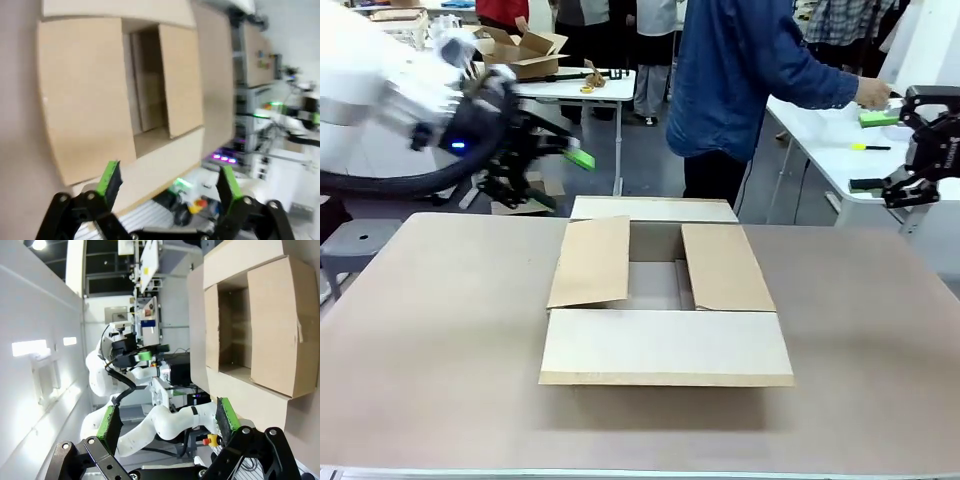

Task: Pack the gift set into the box.
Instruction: Place both hands on the side flaps of the Package Box and spread them outward.

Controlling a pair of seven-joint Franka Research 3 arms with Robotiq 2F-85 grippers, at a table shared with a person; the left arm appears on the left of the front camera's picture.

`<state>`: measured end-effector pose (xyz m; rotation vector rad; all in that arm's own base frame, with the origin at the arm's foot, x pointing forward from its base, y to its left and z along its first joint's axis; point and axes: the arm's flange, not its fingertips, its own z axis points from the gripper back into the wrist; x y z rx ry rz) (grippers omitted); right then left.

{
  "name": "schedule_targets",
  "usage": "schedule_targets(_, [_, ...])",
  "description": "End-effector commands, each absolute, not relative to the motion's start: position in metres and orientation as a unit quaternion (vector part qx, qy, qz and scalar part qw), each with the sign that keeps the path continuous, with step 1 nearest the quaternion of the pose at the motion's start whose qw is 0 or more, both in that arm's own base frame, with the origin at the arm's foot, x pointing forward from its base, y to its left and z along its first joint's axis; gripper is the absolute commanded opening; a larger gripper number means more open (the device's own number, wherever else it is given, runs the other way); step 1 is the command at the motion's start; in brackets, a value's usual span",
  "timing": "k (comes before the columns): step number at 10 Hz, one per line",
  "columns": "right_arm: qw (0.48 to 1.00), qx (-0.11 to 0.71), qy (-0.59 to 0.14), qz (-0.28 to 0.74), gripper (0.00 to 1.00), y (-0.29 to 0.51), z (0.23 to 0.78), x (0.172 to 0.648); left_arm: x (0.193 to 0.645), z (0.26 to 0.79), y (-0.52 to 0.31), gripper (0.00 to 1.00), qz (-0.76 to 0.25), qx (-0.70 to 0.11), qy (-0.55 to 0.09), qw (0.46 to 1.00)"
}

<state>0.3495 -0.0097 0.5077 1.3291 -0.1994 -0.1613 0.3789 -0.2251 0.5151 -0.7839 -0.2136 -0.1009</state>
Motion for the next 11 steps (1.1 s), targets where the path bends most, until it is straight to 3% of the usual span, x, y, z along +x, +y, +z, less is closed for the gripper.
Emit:
schedule_targets(1, [0.778,0.617,-0.101,-0.062,1.00,-0.010,0.507,0.351,0.418,0.509,-0.258,1.00,-0.032,-0.245,-0.076,0.966])
schedule_targets(3, [0.778,0.617,-0.101,-0.062,1.00,-0.010,0.507,0.351,0.425,0.488,-0.302,1.00,-0.045,-0.153,-0.049,0.986])
schedule_targets(4, [0.778,0.617,-0.101,-0.062,1.00,-0.010,0.507,0.351,0.425,0.480,-0.318,1.00,-0.053,-0.144,-0.075,0.985])
schedule_targets(5, [0.778,0.617,-0.101,-0.062,1.00,-0.010,0.507,0.351,0.424,0.488,-0.312,1.00,-0.096,-0.212,-0.033,0.972])
schedule_targets(6, [0.778,0.617,-0.101,-0.062,1.00,-0.010,0.507,0.351,0.416,0.469,-0.303,1.00,-0.053,-0.162,-0.080,0.982])
schedule_targets(8, [0.778,0.617,-0.101,-0.062,1.00,-0.010,0.507,0.351,0.420,0.467,-0.316,1.00,-0.068,-0.167,-0.061,0.982])
schedule_targets(9, [0.778,0.617,-0.101,-0.062,1.00,-0.010,0.507,0.351,0.424,0.460,-0.322,1.00,-0.026,-0.159,-0.061,0.985])
schedule_targets(11, [0.778,0.617,-0.101,-0.062,1.00,-0.010,0.507,0.351,0.428,0.450,-0.364,1.00,-0.031,-0.080,-0.101,0.991])
